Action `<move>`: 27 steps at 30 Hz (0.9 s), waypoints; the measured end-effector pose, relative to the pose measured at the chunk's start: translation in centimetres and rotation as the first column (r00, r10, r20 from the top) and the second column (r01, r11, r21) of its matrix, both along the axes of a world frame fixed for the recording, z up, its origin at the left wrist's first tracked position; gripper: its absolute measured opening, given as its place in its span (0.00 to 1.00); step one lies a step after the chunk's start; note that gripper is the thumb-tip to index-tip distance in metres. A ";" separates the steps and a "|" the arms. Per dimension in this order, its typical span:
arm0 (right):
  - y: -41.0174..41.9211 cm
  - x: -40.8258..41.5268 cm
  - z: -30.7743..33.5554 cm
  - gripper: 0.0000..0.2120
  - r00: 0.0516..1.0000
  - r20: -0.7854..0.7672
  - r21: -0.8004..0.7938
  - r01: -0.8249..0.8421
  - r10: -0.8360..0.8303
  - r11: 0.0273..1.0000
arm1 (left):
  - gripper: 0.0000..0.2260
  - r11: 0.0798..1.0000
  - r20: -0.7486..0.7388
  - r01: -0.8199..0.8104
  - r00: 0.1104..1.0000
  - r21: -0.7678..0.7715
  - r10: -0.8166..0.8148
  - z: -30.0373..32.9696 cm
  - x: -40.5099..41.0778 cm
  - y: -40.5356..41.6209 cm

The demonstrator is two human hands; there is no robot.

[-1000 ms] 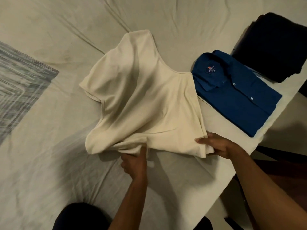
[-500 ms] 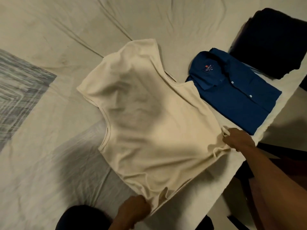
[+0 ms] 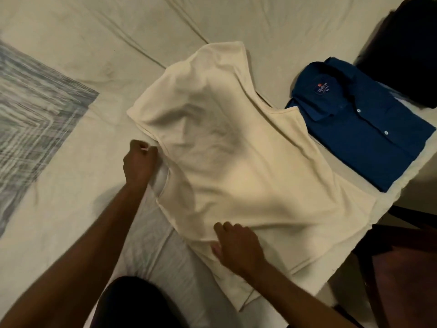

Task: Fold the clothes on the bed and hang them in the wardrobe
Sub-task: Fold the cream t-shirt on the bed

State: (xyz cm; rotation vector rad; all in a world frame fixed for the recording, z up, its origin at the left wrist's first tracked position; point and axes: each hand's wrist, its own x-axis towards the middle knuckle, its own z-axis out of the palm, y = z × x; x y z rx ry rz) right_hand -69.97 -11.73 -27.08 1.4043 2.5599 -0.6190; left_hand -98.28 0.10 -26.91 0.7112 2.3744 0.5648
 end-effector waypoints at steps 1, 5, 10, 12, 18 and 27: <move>-2.0 -1.2 -0.1 0.22 0.999 0.032 -0.071 -0.018 0.020 0.997 | 0.15 0.999 -0.016 -0.036 0.999 -0.013 0.036 -0.2 -0.9 1.5; -5.8 -2.4 -0.1 0.34 0.970 0.215 -0.215 0.159 -0.113 0.964 | 0.17 0.962 -0.038 0.161 0.984 -0.222 -0.173 -0.9 -1.9 3.3; -5.5 -0.8 -0.1 0.36 0.934 0.291 -0.234 0.279 -0.207 0.931 | 0.20 0.831 0.099 0.459 0.887 -0.314 -0.452 -2.0 0.1 -1.5; -4.9 0.2 -0.4 0.33 0.938 0.305 -0.257 0.246 -0.163 0.935 | 0.18 0.747 0.127 0.553 0.826 -0.368 -0.549 -2.0 0.8 -3.4; -4.4 3.0 -0.6 0.24 0.961 0.274 -0.358 0.085 0.018 0.930 | 0.14 0.803 0.262 0.474 0.878 -0.361 -0.401 -2.0 0.0 -6.9; -7.5 2.9 0.8 0.15 0.979 0.201 -0.489 0.130 -0.034 0.862 | 0.08 0.939 0.346 0.238 0.927 -0.246 -0.144 -2.3 0.6 -9.4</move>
